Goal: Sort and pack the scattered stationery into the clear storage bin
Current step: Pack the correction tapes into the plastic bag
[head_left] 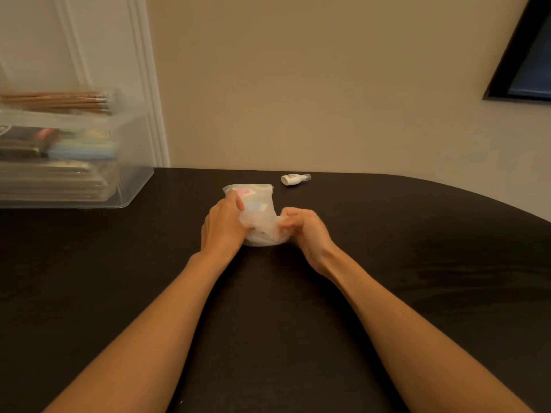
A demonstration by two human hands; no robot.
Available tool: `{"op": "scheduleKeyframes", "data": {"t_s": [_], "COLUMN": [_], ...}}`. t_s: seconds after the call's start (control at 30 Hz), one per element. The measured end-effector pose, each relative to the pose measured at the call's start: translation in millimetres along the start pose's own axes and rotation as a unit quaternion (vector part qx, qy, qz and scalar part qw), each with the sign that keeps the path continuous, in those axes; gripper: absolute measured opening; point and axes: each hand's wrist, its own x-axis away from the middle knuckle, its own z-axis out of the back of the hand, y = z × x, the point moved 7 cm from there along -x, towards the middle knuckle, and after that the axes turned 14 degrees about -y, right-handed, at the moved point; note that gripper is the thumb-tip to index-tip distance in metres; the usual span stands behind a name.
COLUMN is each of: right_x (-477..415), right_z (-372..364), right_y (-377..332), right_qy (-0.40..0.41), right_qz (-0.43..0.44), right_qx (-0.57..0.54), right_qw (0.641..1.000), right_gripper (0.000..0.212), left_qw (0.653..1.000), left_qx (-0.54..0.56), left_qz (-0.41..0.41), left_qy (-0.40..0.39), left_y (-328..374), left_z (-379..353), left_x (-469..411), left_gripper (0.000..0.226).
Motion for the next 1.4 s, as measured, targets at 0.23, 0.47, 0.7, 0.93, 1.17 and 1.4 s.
{"op": "scheduleKeyframes", "data": {"t_s": [0.23, 0.47, 0.7, 0.93, 1.17, 1.4], "right_x": [-7.3, -16.7, -15.7, -39.0, -97.9, -156.9], "right_z": [-8.2, -8.3, 9.8, 76.8, 109.3, 134.0], "right_y": [15.2, 21.4, 13.7, 30.6, 31.1, 44.6], "right_qy": [-0.002, -0.019, 0.052, 0.272, 0.243, 0.168], "right_qz": [-0.098, -0.125, -0.035, -0.063, -0.082, -0.189], "right_qx": [0.133, 0.146, 0.067, 0.035, 0.259, 0.432], "right_qw": [0.986, 0.981, 0.996, 0.96, 0.931, 0.866], "right_gripper": [0.031, 0.061, 0.045, 0.029, 0.053, 0.063], "left_qw": [0.999, 0.995, 0.99, 0.98, 0.984, 0.991], "left_qx": [-0.037, -0.1, -0.134, -0.186, -0.165, -0.113], "left_qz": [-0.018, -0.008, -0.016, -0.054, -0.029, -0.045], "left_qy": [0.013, -0.028, 0.027, -0.046, -0.053, -0.06], "left_y": [4.6, 2.1, 8.9, 15.6, -0.4, -8.0], "left_z": [-3.5, -12.5, -10.0, -30.4, -37.5, -42.1], "left_x": [-5.6, -14.7, -15.7, -44.7, -106.4, -143.5], "left_gripper": [0.02, 0.039, 0.027, 0.051, 0.058, 0.06]}}
